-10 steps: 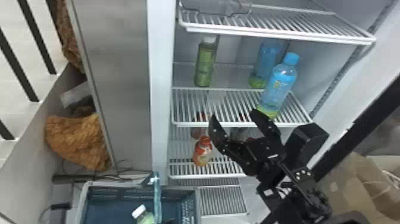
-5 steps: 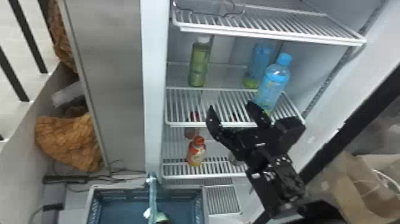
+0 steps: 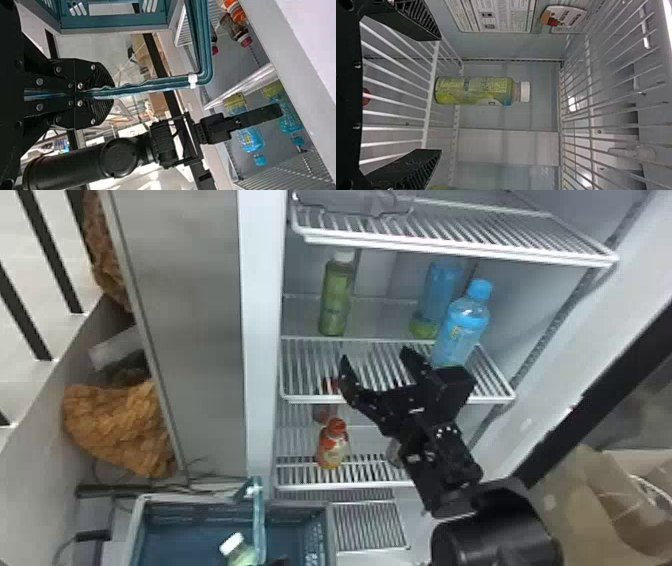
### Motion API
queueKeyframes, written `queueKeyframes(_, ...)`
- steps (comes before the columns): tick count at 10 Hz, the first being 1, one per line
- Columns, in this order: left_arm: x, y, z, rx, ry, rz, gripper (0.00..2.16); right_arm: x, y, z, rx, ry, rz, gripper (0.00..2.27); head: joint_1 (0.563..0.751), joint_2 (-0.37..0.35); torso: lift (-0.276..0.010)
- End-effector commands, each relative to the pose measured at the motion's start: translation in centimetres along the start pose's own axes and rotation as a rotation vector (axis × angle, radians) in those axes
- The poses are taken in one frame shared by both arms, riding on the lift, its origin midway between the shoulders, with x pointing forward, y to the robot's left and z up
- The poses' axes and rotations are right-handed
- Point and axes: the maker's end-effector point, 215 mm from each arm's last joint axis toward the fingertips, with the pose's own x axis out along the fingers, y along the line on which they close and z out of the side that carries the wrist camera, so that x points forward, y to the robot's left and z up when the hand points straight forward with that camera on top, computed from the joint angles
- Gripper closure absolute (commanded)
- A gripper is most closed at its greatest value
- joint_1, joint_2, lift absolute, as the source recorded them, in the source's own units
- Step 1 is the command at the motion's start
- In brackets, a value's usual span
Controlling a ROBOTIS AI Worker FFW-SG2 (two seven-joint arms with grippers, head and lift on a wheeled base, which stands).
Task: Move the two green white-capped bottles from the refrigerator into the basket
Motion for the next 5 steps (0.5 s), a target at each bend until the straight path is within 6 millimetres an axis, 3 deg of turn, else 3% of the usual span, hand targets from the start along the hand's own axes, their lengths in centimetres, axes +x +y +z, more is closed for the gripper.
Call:
queueKeyframes(1, 0.1, -0.1, 0.0, 0.000, 0.001, -0.002, 1.20, 1.2, 0.1, 0.2, -0.003, -0.005, 0.001, 0.01, 0.695, -0.193, -0.004)
queueKeyframes(5, 0.0, -0.3, 0.3, 0.000, -0.009, -0.009, 1.20, 3.4, -0.7, 0.0, 0.003, 0.002, -0.009, 0.01, 0.695, -0.185, -0.004)
